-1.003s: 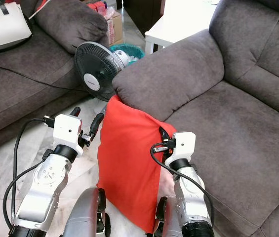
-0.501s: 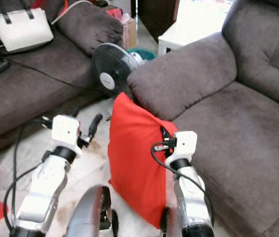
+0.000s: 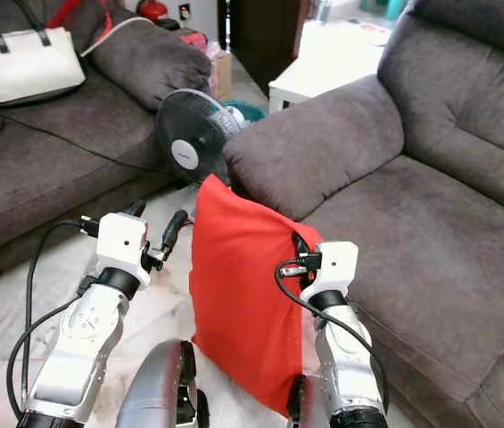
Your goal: Move the pillow to the sofa from floor
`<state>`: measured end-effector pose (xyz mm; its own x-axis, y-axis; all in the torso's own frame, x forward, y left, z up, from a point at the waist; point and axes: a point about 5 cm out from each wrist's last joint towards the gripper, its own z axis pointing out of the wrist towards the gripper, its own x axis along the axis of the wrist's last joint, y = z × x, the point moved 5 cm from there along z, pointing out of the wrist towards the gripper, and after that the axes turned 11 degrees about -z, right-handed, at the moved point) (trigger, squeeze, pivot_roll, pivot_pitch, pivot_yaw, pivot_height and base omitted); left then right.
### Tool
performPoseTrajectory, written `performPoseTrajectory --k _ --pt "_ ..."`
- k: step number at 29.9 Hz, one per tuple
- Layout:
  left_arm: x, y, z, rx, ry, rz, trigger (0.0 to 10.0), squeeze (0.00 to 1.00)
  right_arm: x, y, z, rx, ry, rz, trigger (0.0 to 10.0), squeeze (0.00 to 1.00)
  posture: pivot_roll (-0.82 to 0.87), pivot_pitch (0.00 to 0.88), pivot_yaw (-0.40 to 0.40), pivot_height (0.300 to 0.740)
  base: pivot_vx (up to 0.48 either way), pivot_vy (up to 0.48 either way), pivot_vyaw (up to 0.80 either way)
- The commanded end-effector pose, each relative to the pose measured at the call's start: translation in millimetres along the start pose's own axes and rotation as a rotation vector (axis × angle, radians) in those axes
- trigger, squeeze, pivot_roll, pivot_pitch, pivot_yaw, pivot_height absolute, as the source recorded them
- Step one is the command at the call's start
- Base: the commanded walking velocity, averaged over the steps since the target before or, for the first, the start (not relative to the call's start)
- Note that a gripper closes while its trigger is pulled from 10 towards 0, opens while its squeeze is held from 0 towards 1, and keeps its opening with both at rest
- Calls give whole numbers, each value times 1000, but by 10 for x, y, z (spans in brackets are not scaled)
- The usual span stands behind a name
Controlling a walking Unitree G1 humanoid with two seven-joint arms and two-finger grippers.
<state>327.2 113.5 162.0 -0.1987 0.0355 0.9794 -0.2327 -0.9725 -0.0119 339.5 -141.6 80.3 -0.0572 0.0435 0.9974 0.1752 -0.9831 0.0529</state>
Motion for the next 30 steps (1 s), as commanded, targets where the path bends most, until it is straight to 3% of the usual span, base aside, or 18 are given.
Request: performPoseTrajectory --k 1,10,15,17,19,20,23,26,30 --pt "30 16 2 1 9 -6 10000 0 315 62 72 -18 117 -14 10000 0 185 94 -39 625 0 0 0" --pt "24 38 14 -1 10 -10 10000 0 317 87 93 -20 112 -20 10000 0 179 97 -41 625 0 0 0" --pt "11 26 5 -2 5 -2 10000 0 309 101 82 22 103 -73 10000 0 172 98 -41 625 0 0 0" --pt "5 -2 -13 1 1 6 10000 0 362 202 80 52 110 -144 10000 0 167 96 -42 625 0 0 0" --pt "1 -19 -17 4 0 8 10000 0 383 289 87 47 108 -169 10000 0 164 97 -44 625 0 0 0" --pt "-6 -30 -15 7 -2 9 10000 0 413 410 103 29 106 -193 10000 0 158 95 -48 625 0 0 0" --pt "-7 -26 -8 10 0 7 10000 0 459 505 125 13 111 -206 10000 0 157 93 -49 625 0 0 0" --pt "5 17 0 4 6 2 10000 0 473 512 142 9 114 -205 10000 0 160 91 -47 625 0 0 0" --pt "4 41 1 -8 5 11 10000 0 416 366 149 37 109 -187 10000 0 167 92 -45 625 0 0 0"
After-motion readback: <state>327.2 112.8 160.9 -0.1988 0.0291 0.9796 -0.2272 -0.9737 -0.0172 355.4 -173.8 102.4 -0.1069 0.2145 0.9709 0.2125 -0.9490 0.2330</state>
